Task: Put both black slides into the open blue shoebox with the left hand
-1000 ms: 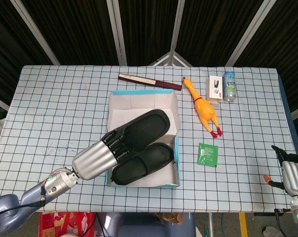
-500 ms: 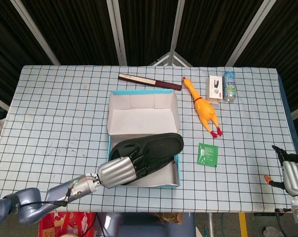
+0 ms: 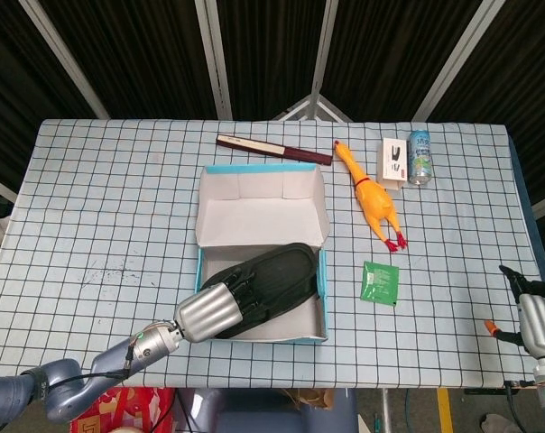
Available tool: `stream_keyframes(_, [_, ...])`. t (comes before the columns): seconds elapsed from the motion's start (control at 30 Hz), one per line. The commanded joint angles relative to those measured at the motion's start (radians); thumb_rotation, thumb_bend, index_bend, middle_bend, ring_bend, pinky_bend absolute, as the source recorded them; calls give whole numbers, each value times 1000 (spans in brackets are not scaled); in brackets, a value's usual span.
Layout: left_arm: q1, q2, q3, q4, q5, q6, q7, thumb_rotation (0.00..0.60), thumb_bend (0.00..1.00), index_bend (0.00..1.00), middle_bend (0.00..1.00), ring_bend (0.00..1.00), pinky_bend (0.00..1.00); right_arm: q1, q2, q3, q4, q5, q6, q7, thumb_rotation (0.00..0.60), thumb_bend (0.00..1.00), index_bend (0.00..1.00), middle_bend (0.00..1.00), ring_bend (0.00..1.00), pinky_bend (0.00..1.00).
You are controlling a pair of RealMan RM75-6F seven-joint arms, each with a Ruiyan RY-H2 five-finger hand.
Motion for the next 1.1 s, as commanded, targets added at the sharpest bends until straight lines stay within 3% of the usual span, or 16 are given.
stream_keyframes(0.03, [6, -21, 12, 18, -23, -3, -33, 600, 515, 178, 459, 144, 254, 1, 0, 1, 1, 3, -2, 0, 600, 226, 132, 191, 242, 148])
stream_keyframes(0.47, [-37, -41, 34, 46, -116, -106, -228, 600, 512, 155, 450, 144, 254, 0, 2, -1, 0, 0, -3, 4, 600, 225, 132, 191, 243, 148])
stream_keyframes(0.87, [-63, -25, 40, 37, -244, -182, -241, 597, 512, 130, 431, 144, 256, 0, 3, -2, -2, -4, -3, 4, 600, 226, 132, 191, 243, 148])
stream_keyframes(1.0, [-74, -21, 38, 28, -281, -188, -209, 556, 491, 106, 395, 144, 256, -1, 2, -1, -1, -2, -1, 4, 600, 226, 132, 191, 243, 148])
stream_keyframes(1.1, [-76, -17, 32, 11, -286, -164, -192, 505, 459, 64, 306, 141, 256, 1, 2, -1, 0, -1, -4, 2, 600, 226, 132, 191, 243, 148])
